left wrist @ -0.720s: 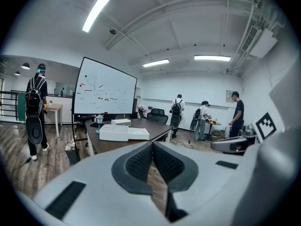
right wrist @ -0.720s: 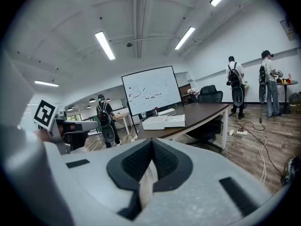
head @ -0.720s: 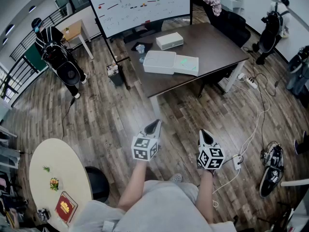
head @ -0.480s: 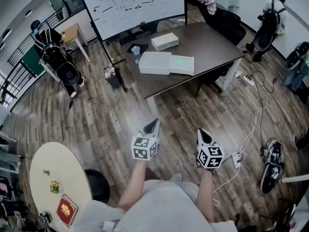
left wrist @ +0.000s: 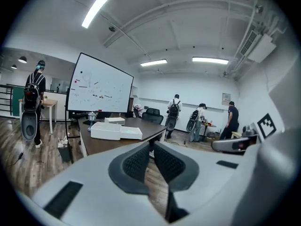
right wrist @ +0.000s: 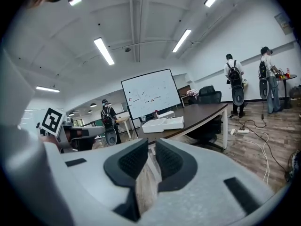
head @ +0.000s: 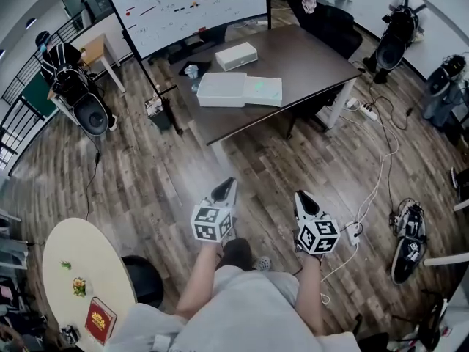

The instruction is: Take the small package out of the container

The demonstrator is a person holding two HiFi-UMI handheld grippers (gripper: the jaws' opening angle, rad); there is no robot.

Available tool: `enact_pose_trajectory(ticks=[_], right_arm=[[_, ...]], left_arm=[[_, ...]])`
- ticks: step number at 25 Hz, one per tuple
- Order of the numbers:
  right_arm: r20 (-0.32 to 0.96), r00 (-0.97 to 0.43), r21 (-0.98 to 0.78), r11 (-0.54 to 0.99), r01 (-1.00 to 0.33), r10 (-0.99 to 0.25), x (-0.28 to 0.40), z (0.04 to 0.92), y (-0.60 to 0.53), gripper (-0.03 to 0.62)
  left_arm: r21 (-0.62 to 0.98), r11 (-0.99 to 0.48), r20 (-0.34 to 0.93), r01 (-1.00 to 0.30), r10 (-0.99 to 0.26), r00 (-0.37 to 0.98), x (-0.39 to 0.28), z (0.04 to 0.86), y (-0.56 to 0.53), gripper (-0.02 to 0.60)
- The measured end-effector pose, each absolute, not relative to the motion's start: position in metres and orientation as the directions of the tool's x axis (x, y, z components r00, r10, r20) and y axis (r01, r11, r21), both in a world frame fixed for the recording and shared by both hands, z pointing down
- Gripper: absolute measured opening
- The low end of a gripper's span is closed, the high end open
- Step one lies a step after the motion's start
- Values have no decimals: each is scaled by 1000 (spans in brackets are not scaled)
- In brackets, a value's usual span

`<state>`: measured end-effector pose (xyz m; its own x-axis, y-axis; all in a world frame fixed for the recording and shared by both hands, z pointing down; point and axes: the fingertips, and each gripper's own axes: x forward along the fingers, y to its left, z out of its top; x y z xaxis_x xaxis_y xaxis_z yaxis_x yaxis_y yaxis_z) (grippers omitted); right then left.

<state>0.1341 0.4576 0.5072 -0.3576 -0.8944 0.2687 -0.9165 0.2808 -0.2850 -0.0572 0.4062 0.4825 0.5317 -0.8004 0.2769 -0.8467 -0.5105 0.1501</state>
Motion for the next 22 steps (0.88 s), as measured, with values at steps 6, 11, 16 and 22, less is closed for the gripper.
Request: enact_pose_trajectory(ticks=[6, 11, 16, 22], right_arm=[[272, -385, -338, 287, -896, -882, 135, 518, 451, 142], [293, -385, -352, 276, -895, -875, 149, 526, 431, 199], [301, -382, -350, 271, -897, -874, 169, 526, 393, 238], [300, -387, -363, 271, -892, -872, 181, 529, 323, 239]], left_arm=[[146, -515, 293, -845, -793, 534, -54, 489, 392, 143], [192, -518, 267, -834, -790, 552, -34, 490, 363, 170], [195, -564, 264, -803, -758, 596, 0, 491, 325, 175], [192, -552, 283, -811, -760, 585, 7, 495, 253, 178]])
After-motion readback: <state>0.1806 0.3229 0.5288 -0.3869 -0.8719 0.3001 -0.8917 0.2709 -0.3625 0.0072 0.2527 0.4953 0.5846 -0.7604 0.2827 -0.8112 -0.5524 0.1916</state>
